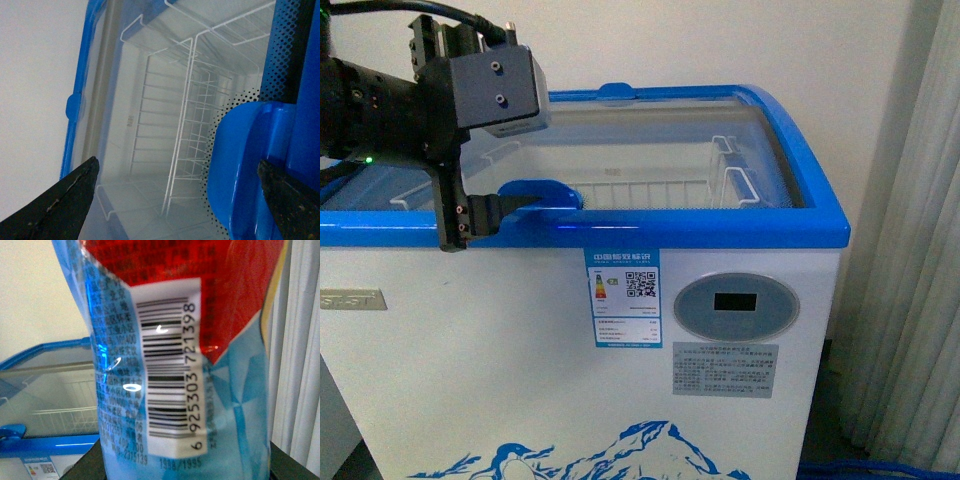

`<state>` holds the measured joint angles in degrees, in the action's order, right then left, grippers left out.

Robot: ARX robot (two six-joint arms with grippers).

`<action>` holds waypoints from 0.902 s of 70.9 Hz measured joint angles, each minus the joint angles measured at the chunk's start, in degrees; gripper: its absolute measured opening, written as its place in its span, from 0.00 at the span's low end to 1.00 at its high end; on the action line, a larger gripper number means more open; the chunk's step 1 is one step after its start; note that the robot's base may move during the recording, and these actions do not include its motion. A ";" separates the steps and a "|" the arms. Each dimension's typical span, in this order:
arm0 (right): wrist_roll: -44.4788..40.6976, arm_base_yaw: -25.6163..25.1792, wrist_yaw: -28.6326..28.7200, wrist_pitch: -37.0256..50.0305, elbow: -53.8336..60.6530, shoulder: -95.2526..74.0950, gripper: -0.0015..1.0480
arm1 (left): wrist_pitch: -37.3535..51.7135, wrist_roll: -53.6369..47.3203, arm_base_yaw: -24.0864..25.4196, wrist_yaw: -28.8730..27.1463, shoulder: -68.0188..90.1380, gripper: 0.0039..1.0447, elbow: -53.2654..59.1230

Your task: Put drink in fridge

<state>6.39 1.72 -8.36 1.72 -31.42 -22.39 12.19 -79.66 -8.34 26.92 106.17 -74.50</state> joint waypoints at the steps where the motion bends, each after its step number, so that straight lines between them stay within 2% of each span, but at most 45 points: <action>1: 0.00 0.00 0.00 0.00 0.00 0.00 0.41 | -0.17 -0.02 0.04 0.42 0.35 0.92 -0.48; 21: 0.00 0.00 0.00 0.00 0.00 0.00 0.41 | -0.83 0.00 0.09 0.46 7.10 0.92 -10.19; 35: 0.00 0.00 -0.02 0.00 0.00 0.00 0.41 | 0.70 -0.76 0.04 -3.23 15.15 0.92 -22.12; 51: 0.00 0.00 0.00 0.00 0.00 0.00 0.41 | 1.31 -0.63 -1.01 -9.94 25.22 0.92 -37.79; 55: 0.02 0.00 -0.07 0.00 0.00 0.00 0.41 | 3.54 0.11 -1.29 -13.33 28.89 0.92 -42.88; 64: 0.00 0.00 0.00 0.00 0.00 0.00 0.41 | 8.13 2.47 -1.42 -19.19 31.28 0.92 -45.77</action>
<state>6.39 1.72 -8.36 1.72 -31.42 -22.39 20.32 -77.19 -9.76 7.73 137.45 -120.27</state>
